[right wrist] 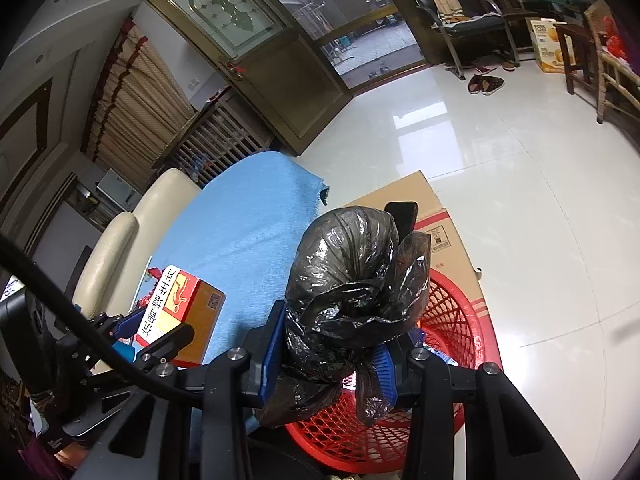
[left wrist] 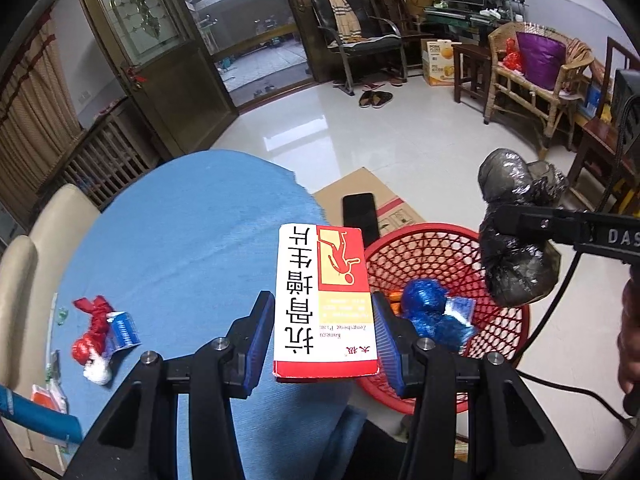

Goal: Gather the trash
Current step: 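Carry the medicine box and black bag over the red wastebasket with both tools, then open both tools to drop the box and bag into the wastebasket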

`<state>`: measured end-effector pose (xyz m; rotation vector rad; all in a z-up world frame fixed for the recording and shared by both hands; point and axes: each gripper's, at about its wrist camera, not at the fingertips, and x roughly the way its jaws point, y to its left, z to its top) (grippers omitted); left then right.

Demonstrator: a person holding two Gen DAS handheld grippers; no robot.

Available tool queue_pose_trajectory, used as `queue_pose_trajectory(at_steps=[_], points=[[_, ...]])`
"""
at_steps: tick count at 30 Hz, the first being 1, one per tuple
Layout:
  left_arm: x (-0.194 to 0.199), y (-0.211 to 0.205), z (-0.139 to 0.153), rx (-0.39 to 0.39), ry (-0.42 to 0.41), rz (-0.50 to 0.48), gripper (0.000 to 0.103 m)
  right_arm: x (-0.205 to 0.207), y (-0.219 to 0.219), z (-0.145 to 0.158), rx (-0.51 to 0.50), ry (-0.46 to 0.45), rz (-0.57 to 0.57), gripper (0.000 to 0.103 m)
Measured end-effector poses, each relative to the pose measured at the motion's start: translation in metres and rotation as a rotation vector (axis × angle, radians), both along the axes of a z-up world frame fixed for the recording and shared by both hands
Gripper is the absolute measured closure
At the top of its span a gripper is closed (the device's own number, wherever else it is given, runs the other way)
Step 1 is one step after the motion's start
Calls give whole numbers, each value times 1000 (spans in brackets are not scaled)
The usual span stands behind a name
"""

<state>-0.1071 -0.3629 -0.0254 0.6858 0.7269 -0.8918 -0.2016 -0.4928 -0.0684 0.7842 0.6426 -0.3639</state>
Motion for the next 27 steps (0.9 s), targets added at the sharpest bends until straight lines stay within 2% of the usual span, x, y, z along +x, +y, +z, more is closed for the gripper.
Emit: queue_pose_trajectory(at_steps=[6,11,13,15,22,27], points=[[4,-8,-13,-25,138,-43,52,-3,-8,-13,6,34,-13,59],[1,-17,-27,-26,236,-86,49,1,-11,-32,53,103,7,57],[1,-18,-33,-19,273,-87,39,4,-11,-40,72,140,21,45],[3,-16,-36,-25,296,-79,39,6,-12,-45,94,169,28,40],[18,12,-34,-44,263,-14,39,5,-10,-38,75,158,13,40],[38,53,-27,-63,201,95,39,21,1,-28,47,140,50,40]])
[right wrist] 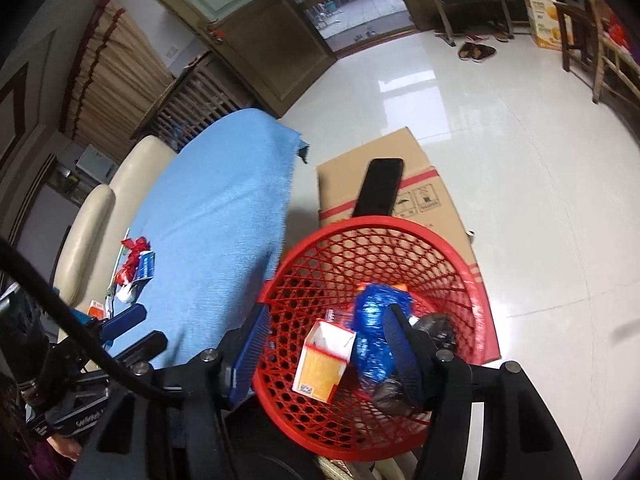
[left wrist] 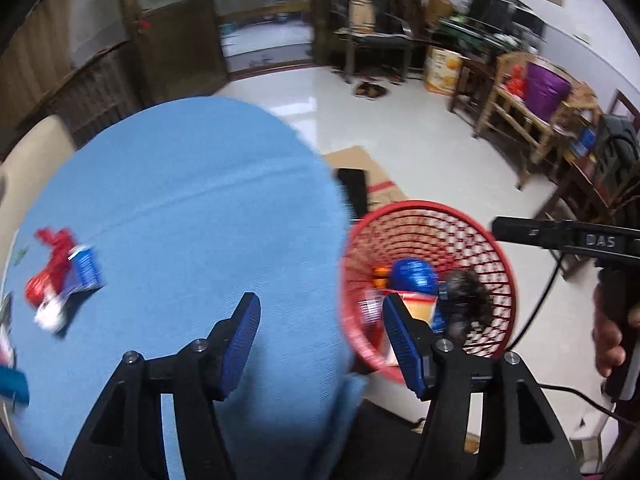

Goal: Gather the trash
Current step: 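Open both tools to drop the box and bag into the wastebasket, then move both open tools back over the table toward the remaining trash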

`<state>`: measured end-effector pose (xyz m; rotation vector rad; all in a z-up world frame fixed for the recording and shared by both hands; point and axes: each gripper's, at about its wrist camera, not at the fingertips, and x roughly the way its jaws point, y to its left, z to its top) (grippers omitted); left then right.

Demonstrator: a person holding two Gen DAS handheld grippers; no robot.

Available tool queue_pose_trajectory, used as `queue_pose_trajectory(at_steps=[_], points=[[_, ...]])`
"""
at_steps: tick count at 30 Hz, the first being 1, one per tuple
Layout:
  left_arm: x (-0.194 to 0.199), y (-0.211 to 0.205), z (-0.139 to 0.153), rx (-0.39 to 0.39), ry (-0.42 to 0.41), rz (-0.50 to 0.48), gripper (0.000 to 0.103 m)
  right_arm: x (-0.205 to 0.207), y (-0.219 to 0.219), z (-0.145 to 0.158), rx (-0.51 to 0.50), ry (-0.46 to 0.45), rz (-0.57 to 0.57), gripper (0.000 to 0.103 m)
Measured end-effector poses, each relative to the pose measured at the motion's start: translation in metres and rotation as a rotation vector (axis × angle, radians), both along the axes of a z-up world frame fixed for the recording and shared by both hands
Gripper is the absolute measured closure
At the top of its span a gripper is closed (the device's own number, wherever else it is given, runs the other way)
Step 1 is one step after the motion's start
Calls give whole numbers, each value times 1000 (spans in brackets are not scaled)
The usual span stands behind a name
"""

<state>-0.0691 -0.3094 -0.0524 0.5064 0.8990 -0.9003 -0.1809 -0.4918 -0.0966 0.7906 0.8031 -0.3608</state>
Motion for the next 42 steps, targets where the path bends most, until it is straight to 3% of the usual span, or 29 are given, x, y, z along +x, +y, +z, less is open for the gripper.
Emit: queue_pose_trajectory(at_steps=[12,20,27,35,42], points=[[61,126,14,-61,-99,337,37,89,66,25,-40,-38,203,40],[96,210,-7,-56,-62,537,37,172,139,46,-99,-65,406,40],[114,259,-24,-66,-32,649,37,238,194,47,-118,-76,529,40],[123,287,-41,-74,10,697,37,322,230,4,161,-32,584,40],[125,300,-42,-93,28,711,37,371,233,-40,433,-66,438,40]])
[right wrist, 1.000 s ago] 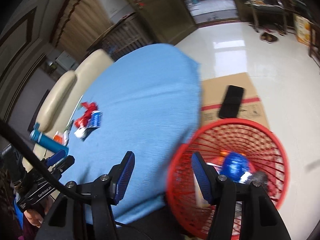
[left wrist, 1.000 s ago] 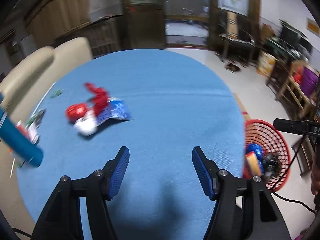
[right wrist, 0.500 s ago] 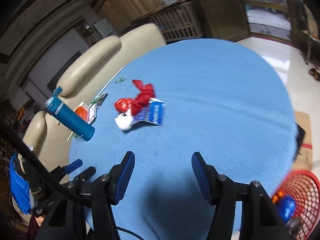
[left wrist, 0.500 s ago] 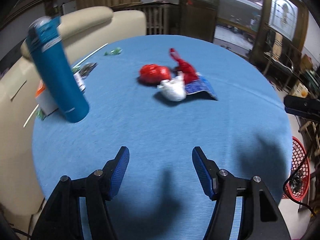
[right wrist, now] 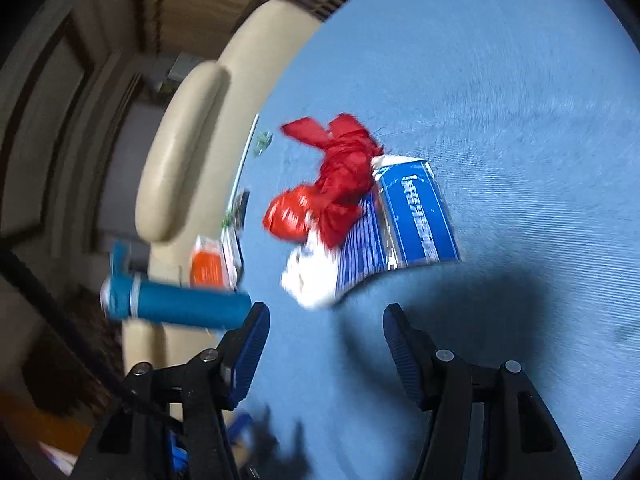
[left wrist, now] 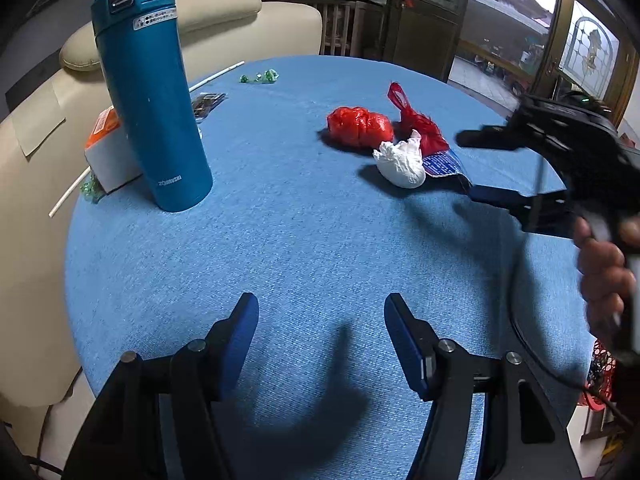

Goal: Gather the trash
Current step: 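Move both open tools back over the table toward the remaining trash, then grasp the blue printed carton with the right tool while the left tool grasps the white crumpled bag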

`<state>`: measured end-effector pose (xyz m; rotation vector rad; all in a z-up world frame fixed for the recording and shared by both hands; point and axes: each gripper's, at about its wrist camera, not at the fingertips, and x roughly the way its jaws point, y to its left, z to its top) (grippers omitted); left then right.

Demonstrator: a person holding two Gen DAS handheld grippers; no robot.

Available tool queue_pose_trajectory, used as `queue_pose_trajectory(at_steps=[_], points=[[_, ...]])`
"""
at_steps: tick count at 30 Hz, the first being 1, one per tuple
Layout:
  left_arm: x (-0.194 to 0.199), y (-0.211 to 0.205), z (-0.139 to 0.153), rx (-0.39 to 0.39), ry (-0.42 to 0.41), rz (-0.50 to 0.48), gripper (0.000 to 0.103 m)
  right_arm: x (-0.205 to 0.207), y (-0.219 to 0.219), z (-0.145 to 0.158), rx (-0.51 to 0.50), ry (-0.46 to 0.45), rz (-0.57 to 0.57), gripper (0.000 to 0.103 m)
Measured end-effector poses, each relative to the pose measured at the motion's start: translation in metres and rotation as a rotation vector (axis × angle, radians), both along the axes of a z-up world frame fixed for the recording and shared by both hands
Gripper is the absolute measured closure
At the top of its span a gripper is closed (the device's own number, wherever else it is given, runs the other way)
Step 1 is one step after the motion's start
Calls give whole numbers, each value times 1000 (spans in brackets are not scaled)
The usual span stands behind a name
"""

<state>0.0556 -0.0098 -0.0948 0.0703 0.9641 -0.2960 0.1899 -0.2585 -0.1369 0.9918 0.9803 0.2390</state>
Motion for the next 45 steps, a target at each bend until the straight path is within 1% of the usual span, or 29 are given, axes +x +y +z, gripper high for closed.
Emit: queue_pose_trajectory(at_steps=[4,6,8,9,10,11,13,14,15,16,19,22,23,24,25,26,27,28,30,32,35,36,37,38,39,40,42,43,45], points=[[-1,4,1,-5,-2,-2,37,10,-6,-19,91,14,-131,40],[-1,5,1,-9,-1,0,37,12,-10,-27,119,15,-187,40],[1,6,0,-11,3,3,37,13,-13,-33,127,19,-224,50],[1,6,0,-11,5,3,37,14,-15,-35,123,24,-237,59],[1,6,-1,-10,6,4,37,15,-18,-37,116,29,-250,64],[1,7,-1,-8,6,6,37,13,-22,-37,104,29,-273,64],[3,7,0,-7,6,8,37,2,-38,-30,47,0,-336,66],[4,7,0,-8,6,9,37,0,-44,-26,-3,-6,-348,66],[5,6,1,-9,7,9,37,-3,-51,-22,-63,-3,-359,69],[8,5,1,-10,8,8,37,-8,-61,-18,-105,1,-373,70],[23,-5,5,-23,3,-9,37,-19,-83,-13,-138,1,-392,70],[41,-19,10,-36,-14,-28,37,-22,-88,-9,-135,1,-357,67],[50,-24,11,-48,-17,-30,36,-22,-87,-7,-137,7,-345,67],[61,-31,11,-63,-13,-31,33,-21,-87,-4,-150,11,-331,64],[71,-37,10,-77,-7,-29,33,-19,-81,-1,-176,14,-308,40],[78,-42,10,-88,-1,-28,33,-16,-75,2,-210,14,-287,30],[85,-48,10,-104,5,-31,33,-18,-71,5,-239,9,-277,24],[94,-56,9,-122,8,-40,33,-17,-65,9,-276,-2,-259,24],[104,-67,7,-130,6,-54,33,-12,-51,15,-355,-24,-202,24],[114,-77,2,-132,11,-66,33,-4,-35,22,-461,-41,-137,26],[127,-88,-10,-139,35,-88,33,9,-14,29,-574,-62,-42,31],[130,-89,-14,-143,44,-94,43,11,-12,30,-605,-58,-20,31],[133,-90,-18,-149,61,-97,63,17,-7,30,-638,-47,2,31],[134,-89,-23,-177,87,-114,66,23,-4,29,-656,-33,16,31],[134,-85,-24,-217,97,-125,72,29,-1,28,-667,-18,21,31],[132,-84,-23,-222,91,-131,74,34,0,24,-682,13,28,31],[126,-82,-19,-184,65,-147,76,42,2,16,-688,70,43,31],[123,-78,-18,-183,61,-155,76,46,3,13,-688,93,41,31],[117,-72,-15,-202,69,-160,77,53,7,10,-694,110,41,30]])
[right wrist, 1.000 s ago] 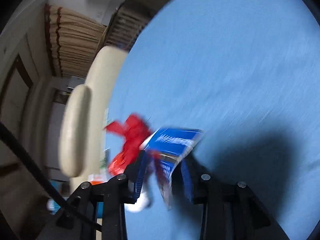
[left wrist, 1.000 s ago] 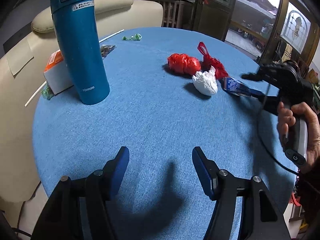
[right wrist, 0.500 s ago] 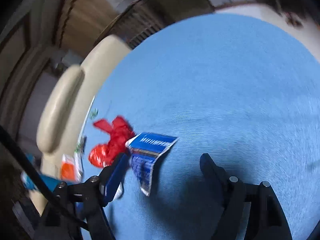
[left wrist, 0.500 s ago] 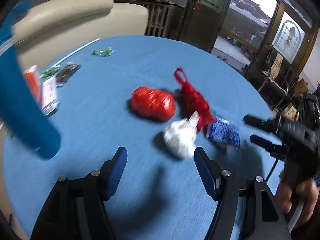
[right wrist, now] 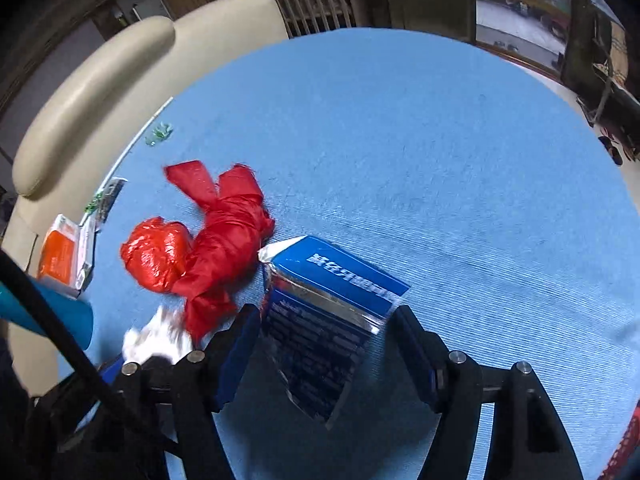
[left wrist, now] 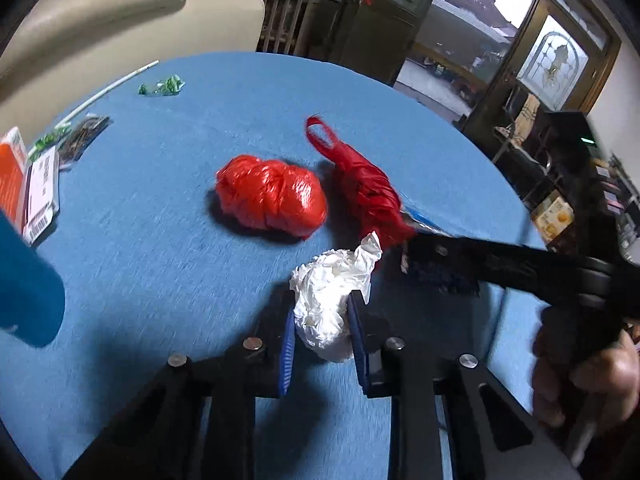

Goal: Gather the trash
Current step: 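Grasp the blue printed carton with the right tool while the left tool grasps the white crumpled bag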

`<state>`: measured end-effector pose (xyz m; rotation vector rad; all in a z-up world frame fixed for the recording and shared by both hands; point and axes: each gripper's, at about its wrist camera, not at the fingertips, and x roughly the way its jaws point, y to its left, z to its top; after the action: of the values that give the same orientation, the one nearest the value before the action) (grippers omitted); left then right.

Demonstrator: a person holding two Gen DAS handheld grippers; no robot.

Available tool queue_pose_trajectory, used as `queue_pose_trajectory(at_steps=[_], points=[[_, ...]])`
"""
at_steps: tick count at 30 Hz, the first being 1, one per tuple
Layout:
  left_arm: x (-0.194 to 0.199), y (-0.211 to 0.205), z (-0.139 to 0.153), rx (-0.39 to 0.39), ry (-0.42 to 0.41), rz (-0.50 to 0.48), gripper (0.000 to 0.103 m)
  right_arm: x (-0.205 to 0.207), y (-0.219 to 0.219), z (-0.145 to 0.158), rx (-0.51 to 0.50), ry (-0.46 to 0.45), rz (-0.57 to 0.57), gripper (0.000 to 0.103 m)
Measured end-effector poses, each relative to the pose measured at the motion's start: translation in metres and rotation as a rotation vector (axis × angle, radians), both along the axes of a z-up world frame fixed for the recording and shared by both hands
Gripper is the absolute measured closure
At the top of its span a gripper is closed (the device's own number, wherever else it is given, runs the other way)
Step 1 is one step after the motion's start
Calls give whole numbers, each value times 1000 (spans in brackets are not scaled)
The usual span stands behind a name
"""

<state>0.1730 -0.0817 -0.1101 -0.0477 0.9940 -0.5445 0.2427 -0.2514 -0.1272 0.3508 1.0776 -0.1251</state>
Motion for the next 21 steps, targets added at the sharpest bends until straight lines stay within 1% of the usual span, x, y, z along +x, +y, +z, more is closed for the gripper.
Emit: queue_pose_trajectory(at_steps=[4,6,8,11,12,13,14,15,19,21], points=[[-16,15,9,7,-13,19,77,19,23,-4,-134,7,32,28],[-23,19,13,-3,-15,30,77,24,33,-6,-191,4,59,28],[-28,25,18,-10,-16,46,77,24,40,-10,-219,-12,80,29],[-35,35,26,-25,-23,61,77,17,32,-8,-212,-38,73,31],[-38,36,29,-32,-23,62,77,11,29,-7,-212,-42,73,39],[-38,36,30,-37,-23,61,77,7,27,-6,-226,-51,67,44],[-41,38,32,-40,-26,60,77,3,22,-5,-206,-45,66,44],[-45,37,34,-43,-32,56,77,-10,13,-2,-174,-52,59,44],[-58,34,41,-48,-38,40,77,-37,-7,3,-144,-49,33,44],[-64,32,44,-46,-44,32,77,-52,-16,4,-108,-55,19,44]])
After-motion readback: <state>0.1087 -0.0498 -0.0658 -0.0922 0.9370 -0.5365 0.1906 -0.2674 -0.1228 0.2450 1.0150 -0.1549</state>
